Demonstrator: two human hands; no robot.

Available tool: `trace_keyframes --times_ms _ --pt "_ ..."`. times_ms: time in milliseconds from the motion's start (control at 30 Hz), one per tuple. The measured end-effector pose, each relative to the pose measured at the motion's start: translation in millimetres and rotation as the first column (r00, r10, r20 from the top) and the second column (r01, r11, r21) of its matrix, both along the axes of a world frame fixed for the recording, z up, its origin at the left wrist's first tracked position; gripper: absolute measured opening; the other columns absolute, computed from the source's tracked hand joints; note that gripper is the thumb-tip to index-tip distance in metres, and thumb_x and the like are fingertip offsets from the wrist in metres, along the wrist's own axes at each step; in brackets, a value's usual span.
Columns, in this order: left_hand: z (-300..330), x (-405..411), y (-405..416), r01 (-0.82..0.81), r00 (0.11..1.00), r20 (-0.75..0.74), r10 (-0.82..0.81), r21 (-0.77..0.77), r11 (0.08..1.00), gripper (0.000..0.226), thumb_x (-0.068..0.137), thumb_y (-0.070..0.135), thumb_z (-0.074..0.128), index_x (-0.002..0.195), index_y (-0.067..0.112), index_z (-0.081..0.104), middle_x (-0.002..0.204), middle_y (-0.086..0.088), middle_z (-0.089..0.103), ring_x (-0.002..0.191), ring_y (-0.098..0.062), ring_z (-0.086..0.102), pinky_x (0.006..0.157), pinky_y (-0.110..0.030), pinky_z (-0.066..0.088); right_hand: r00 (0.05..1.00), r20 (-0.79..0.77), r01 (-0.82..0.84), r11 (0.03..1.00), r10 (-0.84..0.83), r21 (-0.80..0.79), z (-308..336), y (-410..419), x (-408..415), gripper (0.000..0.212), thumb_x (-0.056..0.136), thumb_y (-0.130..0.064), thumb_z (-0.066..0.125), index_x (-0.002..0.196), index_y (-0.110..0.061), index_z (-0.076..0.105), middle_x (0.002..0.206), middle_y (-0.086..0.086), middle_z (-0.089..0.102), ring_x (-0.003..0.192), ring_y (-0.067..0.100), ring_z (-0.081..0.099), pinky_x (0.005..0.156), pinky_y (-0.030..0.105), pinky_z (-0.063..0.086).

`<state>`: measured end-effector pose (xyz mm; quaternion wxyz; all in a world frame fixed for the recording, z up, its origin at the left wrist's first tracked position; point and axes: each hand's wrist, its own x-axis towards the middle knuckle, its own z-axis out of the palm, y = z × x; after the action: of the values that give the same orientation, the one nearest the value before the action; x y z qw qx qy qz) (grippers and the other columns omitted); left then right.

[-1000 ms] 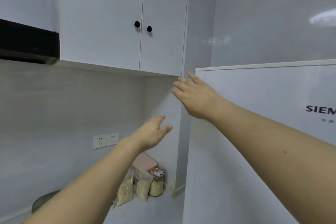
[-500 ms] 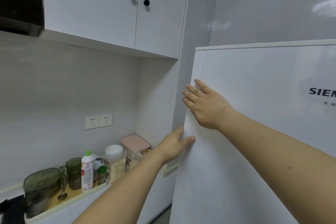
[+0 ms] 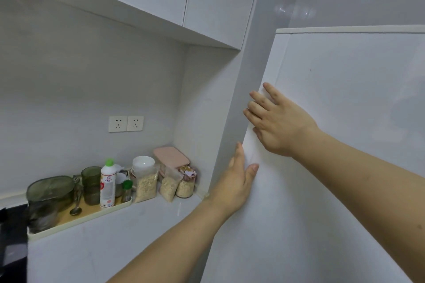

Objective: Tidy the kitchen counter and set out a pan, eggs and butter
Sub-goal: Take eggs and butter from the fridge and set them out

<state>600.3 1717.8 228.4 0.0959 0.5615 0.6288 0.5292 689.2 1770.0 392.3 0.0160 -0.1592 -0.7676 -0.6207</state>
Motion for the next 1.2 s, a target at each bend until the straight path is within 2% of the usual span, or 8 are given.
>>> trace_keyframes --times_ms 100,200,400,567,700,1033,1133,1200 --pt "-1.4 2.6 3.0 -0.015 1.0 0.016 0.015 0.024 1.0 0.069 0.103 0.039 0.034 0.155 0.015 -0.004 0.163 0.002 0.005 0.147 -0.007 0.009 0.105 -0.008 0.009 1.0 -0.018 -0.013 1.0 0.013 -0.014 0.7 0.6 0.8 0.061 0.093 -0.034 0.015 0.138 -0.01 0.05 0.135 0.01 0.052 0.138 0.033 0.032 0.119 0.053 0.006" --pt "-2.7 5.5 2.0 -0.016 0.999 0.047 0.014 0.036 0.999 0.068 0.103 0.039 0.035 0.155 0.016 -0.003 0.162 0.0 0.008 0.147 -0.009 0.012 0.107 -0.011 0.011 0.999 -0.041 -0.035 0.999 0.034 -0.022 1.2 -2.8 0.4 0.057 0.093 -0.033 0.02 0.134 -0.011 0.053 0.13 0.008 0.055 0.135 0.032 0.036 0.119 0.052 0.008" --pt "-0.9 11.0 -1.7 -0.026 0.989 0.144 0.022 0.026 0.999 0.067 0.103 0.039 0.038 0.156 0.02 0.003 0.161 0.002 0.014 0.145 -0.008 0.015 0.108 -0.014 0.013 0.999 -0.021 0.027 0.998 -0.029 -0.056 1.4 -12.9 -0.6 0.053 0.098 -0.03 0.017 0.143 -0.011 0.039 0.138 0.005 0.044 0.14 0.032 0.022 0.119 0.052 -0.001" --pt "1.3 9.1 -4.7 -0.029 0.986 0.165 0.027 0.006 1.0 0.068 0.101 0.044 0.04 0.156 0.023 0.005 0.161 0.006 0.015 0.145 -0.006 0.016 0.107 -0.015 0.014 0.999 -0.04 0.024 0.999 -0.026 -0.043 -0.1 -15.1 -1.1 0.055 0.095 -0.027 0.016 0.141 -0.011 0.042 0.135 0.005 0.046 0.138 0.032 0.026 0.119 0.052 0.004" --pt "1.8 10.9 -9.3 -0.021 0.986 0.168 0.021 0.0 1.0 0.069 0.101 0.046 0.04 0.156 0.024 0.004 0.161 0.006 0.013 0.146 -0.005 0.013 0.109 -0.016 0.013 0.997 -0.036 0.064 0.997 -0.065 -0.045 -1.5 -18.9 -0.2 0.056 0.095 -0.025 0.011 0.142 -0.009 0.036 0.137 0.006 0.041 0.138 0.033 0.022 0.118 0.053 0.001" --pt "2.0 8.1 -39.0 -0.085 0.985 0.154 0.083 0.007 0.996 0.072 0.099 0.048 0.044 0.156 0.023 0.008 0.16 0.007 0.018 0.144 -0.004 0.017 0.109 -0.016 0.015 0.999 -0.038 -0.027 0.999 0.027 -0.019 -4.5 -39.7 -2.5 0.053 0.097 -0.026 0.012 0.14 -0.009 0.036 0.138 0.008 0.04 0.139 0.033 0.022 0.118 0.053 0.0" --pt "0.6 4.5 -52.9 -0.099 0.982 0.163 0.096 0.012 0.995 0.077 0.093 0.057 0.046 0.155 0.025 0.013 0.158 0.008 0.023 0.144 -0.004 0.021 0.118 -0.027 0.018 0.995 -0.06 -0.087 0.996 0.085 -0.027 -5.8 -53.7 -2.9 0.051 0.097 -0.024 0.013 0.137 -0.008 0.04 0.135 0.008 0.043 0.138 0.034 0.024 0.118 0.053 0.001" --pt "-1.6 2.5 -62.4 -0.111 0.98 0.166 0.106 0.023 0.994 0.078 0.087 0.066 0.045 0.152 0.029 0.022 0.152 0.01 0.034 0.141 -0.004 0.029 0.117 -0.038 0.027 0.991 -0.072 -0.116 0.993 0.115 -0.013 -5.4 -62.7 -2.8 0.051 0.097 -0.024 0.014 0.136 -0.008 0.041 0.135 0.009 0.043 0.137 0.034 0.025 0.118 0.053 0.001"
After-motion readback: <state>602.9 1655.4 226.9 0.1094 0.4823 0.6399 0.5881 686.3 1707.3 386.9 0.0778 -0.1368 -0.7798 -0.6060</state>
